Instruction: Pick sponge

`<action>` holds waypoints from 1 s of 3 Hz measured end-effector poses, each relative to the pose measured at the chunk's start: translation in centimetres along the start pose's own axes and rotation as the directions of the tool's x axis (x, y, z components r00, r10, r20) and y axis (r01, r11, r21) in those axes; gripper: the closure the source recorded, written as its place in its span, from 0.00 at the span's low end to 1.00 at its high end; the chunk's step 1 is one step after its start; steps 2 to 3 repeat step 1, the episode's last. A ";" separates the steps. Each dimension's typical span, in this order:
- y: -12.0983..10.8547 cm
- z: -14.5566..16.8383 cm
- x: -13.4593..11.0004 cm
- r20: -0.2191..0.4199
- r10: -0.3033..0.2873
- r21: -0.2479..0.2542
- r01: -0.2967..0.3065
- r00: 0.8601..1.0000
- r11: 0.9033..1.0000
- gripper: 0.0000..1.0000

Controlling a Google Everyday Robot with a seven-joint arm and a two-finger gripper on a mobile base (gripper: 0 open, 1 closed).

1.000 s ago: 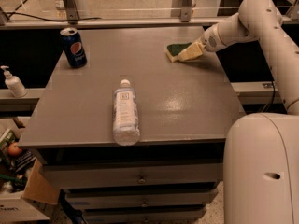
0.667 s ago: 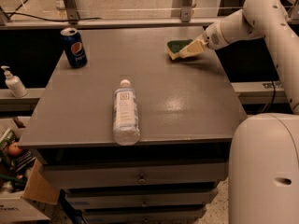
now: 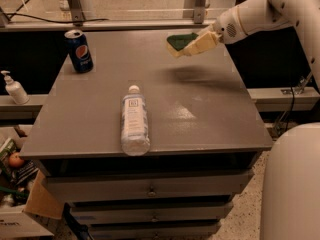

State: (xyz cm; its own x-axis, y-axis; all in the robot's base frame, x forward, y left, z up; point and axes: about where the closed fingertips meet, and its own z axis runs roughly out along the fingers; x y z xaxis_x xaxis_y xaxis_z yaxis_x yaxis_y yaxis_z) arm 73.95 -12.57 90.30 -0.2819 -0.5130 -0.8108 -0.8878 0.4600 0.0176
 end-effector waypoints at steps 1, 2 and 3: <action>0.0 0.0 0.0 0.000 0.000 0.000 0.000 1.000 1.000 1.00; 0.0 0.0 0.0 0.000 0.000 0.000 0.000 1.000 1.000 1.00; 0.0 0.0 0.0 0.000 0.000 0.000 0.000 1.000 1.000 1.00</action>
Offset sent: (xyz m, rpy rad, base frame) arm 0.0000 0.0000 0.0000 0.0000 0.0000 0.0000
